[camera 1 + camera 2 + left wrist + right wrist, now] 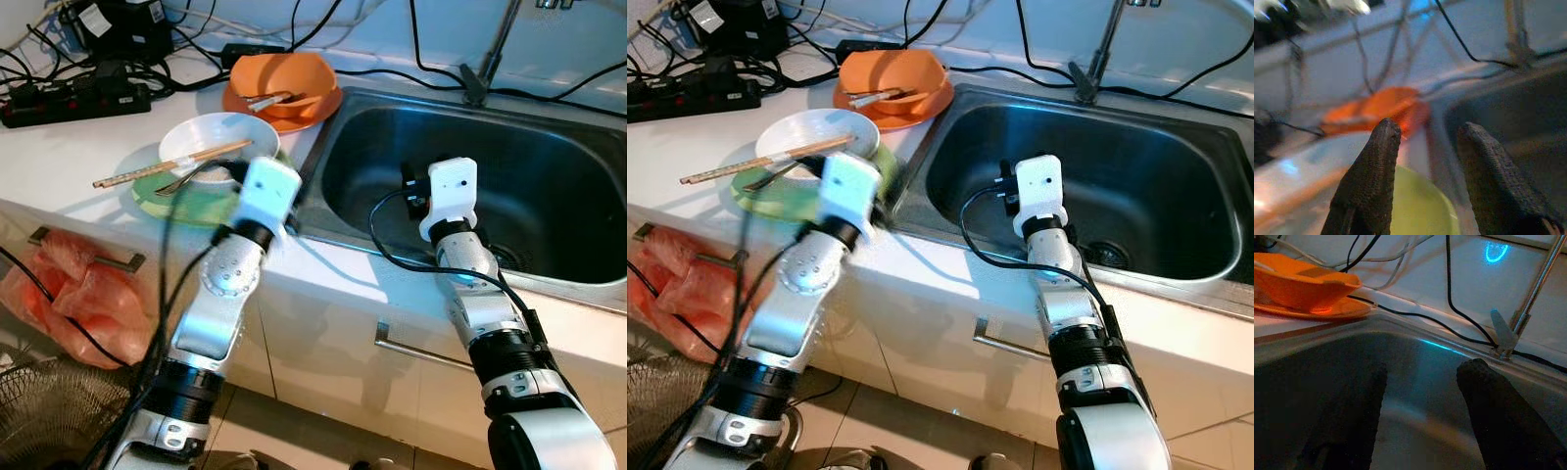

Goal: Kitchen organization

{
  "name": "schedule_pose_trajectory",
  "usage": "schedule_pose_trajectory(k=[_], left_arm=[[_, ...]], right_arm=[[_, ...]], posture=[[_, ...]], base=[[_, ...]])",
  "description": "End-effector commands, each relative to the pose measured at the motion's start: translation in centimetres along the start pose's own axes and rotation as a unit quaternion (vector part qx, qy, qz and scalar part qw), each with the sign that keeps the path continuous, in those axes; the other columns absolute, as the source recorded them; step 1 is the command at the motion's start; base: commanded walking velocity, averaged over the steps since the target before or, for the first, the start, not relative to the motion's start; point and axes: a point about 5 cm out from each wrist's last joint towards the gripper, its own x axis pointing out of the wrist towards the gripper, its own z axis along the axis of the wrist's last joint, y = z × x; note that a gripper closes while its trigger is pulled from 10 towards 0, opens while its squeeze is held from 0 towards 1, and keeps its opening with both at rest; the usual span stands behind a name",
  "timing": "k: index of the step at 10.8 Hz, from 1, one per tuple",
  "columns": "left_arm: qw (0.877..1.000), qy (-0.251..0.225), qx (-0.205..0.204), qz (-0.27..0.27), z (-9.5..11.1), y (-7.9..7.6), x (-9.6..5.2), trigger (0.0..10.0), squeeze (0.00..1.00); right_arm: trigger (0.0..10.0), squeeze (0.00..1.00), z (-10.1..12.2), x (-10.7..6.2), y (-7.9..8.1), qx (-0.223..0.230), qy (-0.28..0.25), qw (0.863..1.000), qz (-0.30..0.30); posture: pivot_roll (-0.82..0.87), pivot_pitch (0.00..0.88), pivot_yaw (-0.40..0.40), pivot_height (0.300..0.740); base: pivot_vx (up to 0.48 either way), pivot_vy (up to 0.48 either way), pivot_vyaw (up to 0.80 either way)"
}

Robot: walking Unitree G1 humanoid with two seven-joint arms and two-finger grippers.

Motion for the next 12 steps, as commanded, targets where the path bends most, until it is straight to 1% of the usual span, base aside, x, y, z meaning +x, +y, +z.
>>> schedule_pose_trajectory(k=[1,2,3,5,6,7,8,9,11,12], left_arm=[[0.999,-0.029,0.026,0.022,0.7,0.5,-0.5,10.0,0.0],[0.997,-0.049,0.04,0.038,1.0,0.8,-1.1,10.0,0.0],[0.995,-0.057,0.058,0.059,1.0,0.9,-1.7,10.0,0.0],[0.985,-0.078,0.118,0.102,1.5,2.3,-2.9,10.0,0.0],[0.982,-0.078,0.135,0.109,1.3,2.5,-3.4,10.0,0.0],[0.98,-0.077,0.145,0.115,1.1,2.6,-3.9,10.0,0.0],[0.976,-0.064,0.147,0.147,0.7,3.3,-5.3,10.0,0.0],[0.975,-0.047,0.158,0.148,0.1,3.6,-6.0,10.0,0.0],[0.975,-0.045,0.14,0.168,-0.1,3.9,-6.5,10.0,0.0],[0.971,-0.049,0.132,0.192,-0.1,4.3,-6.8,10.0,1.0]], right_arm=[[10.0,0.0,0.0,-0.1,-0.1,0.004,-0.002,1.0,-0.002],[10.0,0.0,0.0,-0.1,-0.1,0.005,-0.003,1.0,-0.003],[10.0,0.0,-0.1,-0.2,-0.3,0.006,-0.003,1.0,-0.007],[10.0,0.0,-0.4,-0.3,0.2,0.009,0.001,1.0,-0.007],[10.0,0.0,-0.4,-0.3,0.2,0.01,0.0,1.0,-0.007],[10.0,0.0,-0.5,-0.4,0.2,0.01,0.001,1.0,-0.007],[10.0,0.0,-0.5,-0.5,0.1,0.012,0.0,1.0,-0.01],[10.0,0.0,-0.6,-0.5,0.2,0.011,0.003,1.0,-0.007],[10.0,0.0,-0.7,-0.5,0.6,0.013,0.004,1.0,-0.001],[10.0,0.0,-0.7,-0.5,0.6,0.015,0.003,1.0,-0.002]], posture=[[0.03,0.093,-0.009,0.74],[0.03,0.093,-0.009,0.74],[0.05,0.103,-0.019,0.74],[0.05,0.104,-0.02,0.74],[0.05,0.108,-0.022,0.74],[0.05,0.108,-0.022,0.74],[0.05,0.111,-0.025,0.74],[0.06,0.115,-0.03,0.74],[0.06,0.114,-0.036,0.74],[0.06,0.11,-0.035,0.74]], base=[[0.0,0.0,0.0],[0.0,0.0,0.0],[0.0,0.0,0.0],[0.0,0.0,0.0],[0.0,0.0,0.0],[0.0,0.0,0.0],[0.0,0.0,0.0],[0.0,0.0,0.0],[0.0,0.0,0.0],[0.0,0.0,0.0]])
